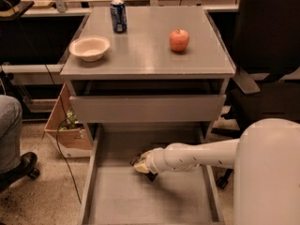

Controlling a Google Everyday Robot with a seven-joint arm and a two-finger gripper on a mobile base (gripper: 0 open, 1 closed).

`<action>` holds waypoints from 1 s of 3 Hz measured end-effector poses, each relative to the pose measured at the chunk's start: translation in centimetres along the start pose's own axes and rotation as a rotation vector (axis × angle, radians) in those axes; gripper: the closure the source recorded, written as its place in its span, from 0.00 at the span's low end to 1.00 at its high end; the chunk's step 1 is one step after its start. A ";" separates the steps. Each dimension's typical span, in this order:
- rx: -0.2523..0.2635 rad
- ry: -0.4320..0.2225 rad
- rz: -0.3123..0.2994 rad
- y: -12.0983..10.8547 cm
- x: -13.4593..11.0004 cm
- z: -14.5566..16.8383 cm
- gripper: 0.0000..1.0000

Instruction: Pick rxbar chocolate from middle drawer and place on counter

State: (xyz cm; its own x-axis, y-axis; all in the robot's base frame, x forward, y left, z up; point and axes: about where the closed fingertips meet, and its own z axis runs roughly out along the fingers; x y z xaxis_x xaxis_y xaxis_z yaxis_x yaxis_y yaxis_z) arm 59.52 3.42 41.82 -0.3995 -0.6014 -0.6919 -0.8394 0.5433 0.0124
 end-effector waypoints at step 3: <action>-0.067 -0.153 0.034 -3.3 -3.5 -18.8 1.00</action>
Offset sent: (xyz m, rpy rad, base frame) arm -0.0369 -0.1216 0.1586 0.1776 0.0055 -0.0022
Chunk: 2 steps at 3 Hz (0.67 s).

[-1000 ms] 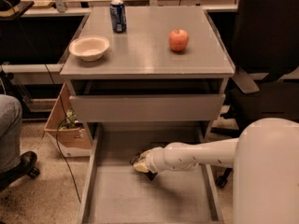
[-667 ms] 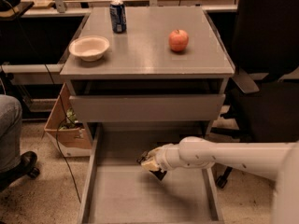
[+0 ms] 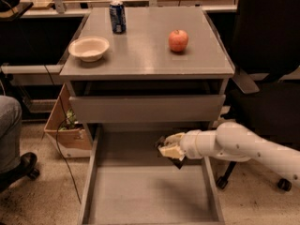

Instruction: Pick rxbar chocolate from middle drawer and place on counter

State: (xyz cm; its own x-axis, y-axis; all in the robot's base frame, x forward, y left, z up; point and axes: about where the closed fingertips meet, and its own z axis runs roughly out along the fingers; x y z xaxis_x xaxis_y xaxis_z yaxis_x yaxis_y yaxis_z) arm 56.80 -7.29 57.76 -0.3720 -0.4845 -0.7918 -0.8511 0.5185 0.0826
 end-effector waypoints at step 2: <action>0.036 -0.078 -0.030 -2.1 -3.8 -6.0 1.00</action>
Offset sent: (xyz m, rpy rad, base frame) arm 0.0069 -0.0245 0.0490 0.0336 -0.0588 -0.0102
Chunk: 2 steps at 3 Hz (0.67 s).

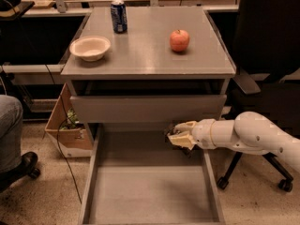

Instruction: Pick rxbar chocolate from middle drawer and place on counter

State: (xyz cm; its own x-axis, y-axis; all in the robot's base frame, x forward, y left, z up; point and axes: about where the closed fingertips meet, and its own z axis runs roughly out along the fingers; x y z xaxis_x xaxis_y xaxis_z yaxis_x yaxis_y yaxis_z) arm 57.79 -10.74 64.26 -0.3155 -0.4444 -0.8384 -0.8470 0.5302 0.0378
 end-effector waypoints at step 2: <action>0.054 -0.020 -0.104 -1.7 -9.2 -3.8 1.00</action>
Offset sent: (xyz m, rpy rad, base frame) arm 0.0483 -0.0015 0.1761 -0.0693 -0.1968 0.0127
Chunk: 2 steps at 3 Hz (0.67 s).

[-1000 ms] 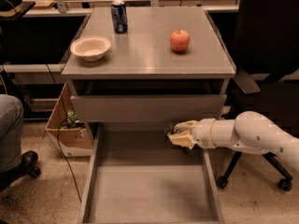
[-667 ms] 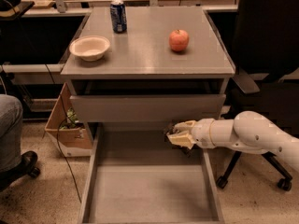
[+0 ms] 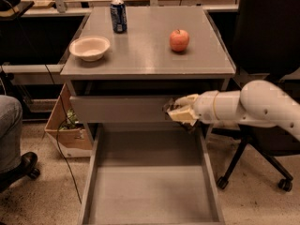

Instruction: Pick rxbar chocolate from middle drawer and place on counter

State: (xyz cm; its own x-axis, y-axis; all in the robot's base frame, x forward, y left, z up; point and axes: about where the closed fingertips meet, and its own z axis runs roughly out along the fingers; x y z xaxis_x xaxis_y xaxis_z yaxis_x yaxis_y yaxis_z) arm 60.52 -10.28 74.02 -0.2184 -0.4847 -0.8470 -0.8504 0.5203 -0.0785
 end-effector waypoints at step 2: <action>0.090 -0.002 -0.151 -1.0 -10.0 -5.2 1.00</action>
Offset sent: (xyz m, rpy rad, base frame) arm 0.0067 0.0085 0.1839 -0.1577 -0.2584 -0.0002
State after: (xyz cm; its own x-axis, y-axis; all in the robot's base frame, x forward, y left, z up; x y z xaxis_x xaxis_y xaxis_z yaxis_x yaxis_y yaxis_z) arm 61.06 -9.59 85.28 -0.0900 -0.5610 -0.8229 -0.8271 0.5023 -0.2520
